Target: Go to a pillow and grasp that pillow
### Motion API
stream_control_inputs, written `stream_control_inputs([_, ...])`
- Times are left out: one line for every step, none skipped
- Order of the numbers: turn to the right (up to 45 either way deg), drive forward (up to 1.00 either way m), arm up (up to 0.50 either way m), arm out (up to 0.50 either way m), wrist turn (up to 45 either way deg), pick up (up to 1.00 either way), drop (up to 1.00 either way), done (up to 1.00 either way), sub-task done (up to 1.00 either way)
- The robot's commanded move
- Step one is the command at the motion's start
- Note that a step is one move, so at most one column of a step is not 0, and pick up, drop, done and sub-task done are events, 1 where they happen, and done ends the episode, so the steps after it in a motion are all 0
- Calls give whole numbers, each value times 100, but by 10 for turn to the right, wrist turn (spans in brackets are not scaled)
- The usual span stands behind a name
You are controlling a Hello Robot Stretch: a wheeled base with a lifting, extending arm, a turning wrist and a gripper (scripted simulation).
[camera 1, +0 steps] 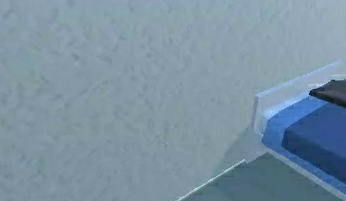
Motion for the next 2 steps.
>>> stream_control_inputs([450, 0, 0, 0, 0, 0, 0, 0, 0])
stream_control_inputs([180, 0, 0, 0, 0, 0, 0, 0, 0])
